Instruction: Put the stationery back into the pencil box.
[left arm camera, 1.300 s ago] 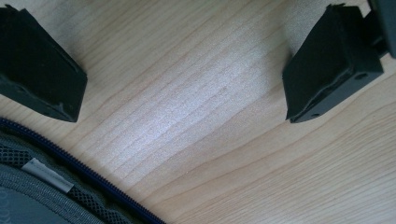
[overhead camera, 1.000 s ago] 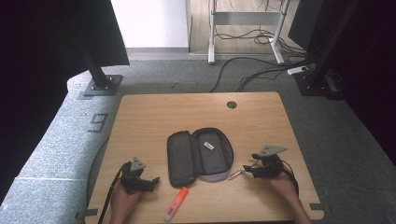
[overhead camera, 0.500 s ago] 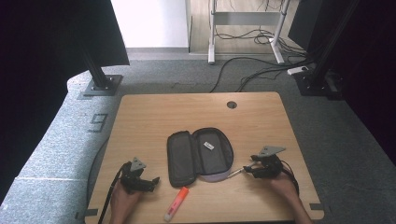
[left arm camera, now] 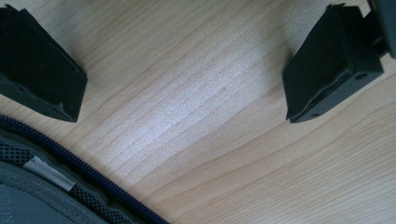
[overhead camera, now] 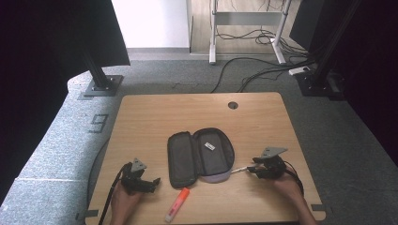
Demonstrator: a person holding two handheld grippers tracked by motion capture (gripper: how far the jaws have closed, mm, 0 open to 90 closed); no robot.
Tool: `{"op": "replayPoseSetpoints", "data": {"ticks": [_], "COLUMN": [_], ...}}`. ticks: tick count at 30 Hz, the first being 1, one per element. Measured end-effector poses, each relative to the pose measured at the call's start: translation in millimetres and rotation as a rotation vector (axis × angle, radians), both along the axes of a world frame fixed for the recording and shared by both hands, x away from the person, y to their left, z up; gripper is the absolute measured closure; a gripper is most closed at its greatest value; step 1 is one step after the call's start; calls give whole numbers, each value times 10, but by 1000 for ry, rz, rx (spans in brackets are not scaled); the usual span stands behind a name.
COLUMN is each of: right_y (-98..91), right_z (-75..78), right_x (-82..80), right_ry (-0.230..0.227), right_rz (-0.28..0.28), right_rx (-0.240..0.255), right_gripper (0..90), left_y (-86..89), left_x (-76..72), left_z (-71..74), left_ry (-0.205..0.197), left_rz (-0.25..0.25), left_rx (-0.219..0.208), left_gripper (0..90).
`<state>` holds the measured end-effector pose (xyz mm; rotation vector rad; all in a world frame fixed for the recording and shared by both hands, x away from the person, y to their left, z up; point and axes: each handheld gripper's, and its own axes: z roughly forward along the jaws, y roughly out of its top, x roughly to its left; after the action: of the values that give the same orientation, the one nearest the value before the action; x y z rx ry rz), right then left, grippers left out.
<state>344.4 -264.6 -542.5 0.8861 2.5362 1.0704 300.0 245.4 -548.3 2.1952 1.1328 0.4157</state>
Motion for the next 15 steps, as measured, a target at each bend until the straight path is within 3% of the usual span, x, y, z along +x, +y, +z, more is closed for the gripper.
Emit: {"op": "replayPoseSetpoints", "data": {"ticks": [6,8,12,15], "right_y": [-75,-99,-119,-99], "right_z": [21,37,77,93], "right_x": [-100,-147,-237,-219], "right_ry": [11,32,8,-9], "right_rz": [9,22,18,19], "right_rx": [43,33,32,27], "right_gripper": [499,499,475,459], "left_y": [0,0,0,0], "left_x": [0,0,0,0], "left_z": [0,0,0,0], "left_ry": [0,0,0,0], "left_rz": [0,0,0,0], "left_rx": [1,0,0,0], "left_gripper": [0,0,0,0]}}
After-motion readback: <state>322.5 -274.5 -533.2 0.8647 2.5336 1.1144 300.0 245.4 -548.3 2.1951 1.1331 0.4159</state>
